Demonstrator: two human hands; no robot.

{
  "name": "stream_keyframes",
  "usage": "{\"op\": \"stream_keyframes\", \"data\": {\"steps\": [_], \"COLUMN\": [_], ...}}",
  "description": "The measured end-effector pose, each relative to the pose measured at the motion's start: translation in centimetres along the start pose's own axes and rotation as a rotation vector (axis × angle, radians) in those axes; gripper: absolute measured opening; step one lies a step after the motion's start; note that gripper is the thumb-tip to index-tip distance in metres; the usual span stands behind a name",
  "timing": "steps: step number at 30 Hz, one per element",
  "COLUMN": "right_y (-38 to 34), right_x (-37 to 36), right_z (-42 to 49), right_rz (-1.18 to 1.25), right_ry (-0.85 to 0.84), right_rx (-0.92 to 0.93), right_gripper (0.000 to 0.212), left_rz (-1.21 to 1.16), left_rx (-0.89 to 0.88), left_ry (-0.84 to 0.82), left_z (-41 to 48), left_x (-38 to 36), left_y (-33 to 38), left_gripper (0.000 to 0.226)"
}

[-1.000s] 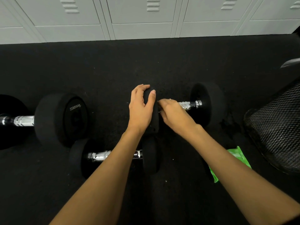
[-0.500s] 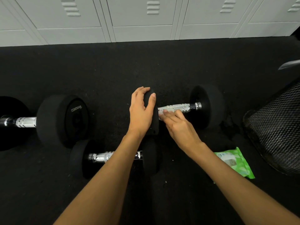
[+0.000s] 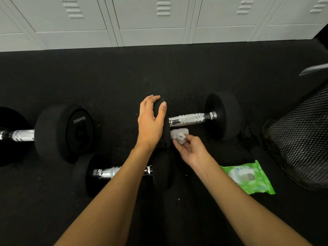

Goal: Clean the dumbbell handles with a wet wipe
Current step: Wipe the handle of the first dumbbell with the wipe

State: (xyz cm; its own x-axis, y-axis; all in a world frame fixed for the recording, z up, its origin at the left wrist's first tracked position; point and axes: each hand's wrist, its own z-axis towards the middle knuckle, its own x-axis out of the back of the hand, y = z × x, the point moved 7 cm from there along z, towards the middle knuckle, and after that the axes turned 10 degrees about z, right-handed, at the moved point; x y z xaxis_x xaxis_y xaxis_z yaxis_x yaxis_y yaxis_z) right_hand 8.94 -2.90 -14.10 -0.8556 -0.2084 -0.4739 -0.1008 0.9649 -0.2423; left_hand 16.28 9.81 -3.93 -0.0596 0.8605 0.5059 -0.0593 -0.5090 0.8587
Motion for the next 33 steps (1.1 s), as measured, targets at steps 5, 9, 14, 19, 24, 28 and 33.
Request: {"op": "stream_keyframes", "data": {"steps": [5,9,14,19,24,28,33], "right_y": [0.6,1.1,1.3,0.8,-0.1,0.1,-0.2], "right_x": [-3.8,-4.4,-4.1,-2.6,-4.0,-3.8,-3.1], "right_z": [0.5,1.1,0.5,-1.0,-0.5,-0.9,-2.1], "right_rz": [0.197,0.314,0.218,0.139,0.061,0.062,0.053], "right_ry": [-0.146,-0.226,-0.178,-0.091,-0.070,-0.081,-0.043], "right_rx": [-0.070,-0.093,-0.041,-0.079,-0.067,-0.046,-0.085], "right_gripper": [0.033,0.042,0.033,0.041,0.041,0.035,0.041], "left_rz": [0.017,0.020,0.018,0.015,0.008,0.014,0.039], "left_rx": [0.008,0.010,0.009,0.015,0.015,0.009,0.006], "left_ry": [0.003,0.008,0.003,0.011,0.014,0.024,0.030], "left_z": [0.0,0.0,0.1,0.2,0.1,0.1,-0.1], "left_x": [-0.1,-0.1,-0.1,-0.2,-0.1,-0.1,-0.1], "left_y": [-0.2,-0.3,-0.3,-0.4,-0.3,-0.3,-0.4], "left_gripper": [0.031,0.031,0.030,0.029,0.029,0.029,0.030]}}
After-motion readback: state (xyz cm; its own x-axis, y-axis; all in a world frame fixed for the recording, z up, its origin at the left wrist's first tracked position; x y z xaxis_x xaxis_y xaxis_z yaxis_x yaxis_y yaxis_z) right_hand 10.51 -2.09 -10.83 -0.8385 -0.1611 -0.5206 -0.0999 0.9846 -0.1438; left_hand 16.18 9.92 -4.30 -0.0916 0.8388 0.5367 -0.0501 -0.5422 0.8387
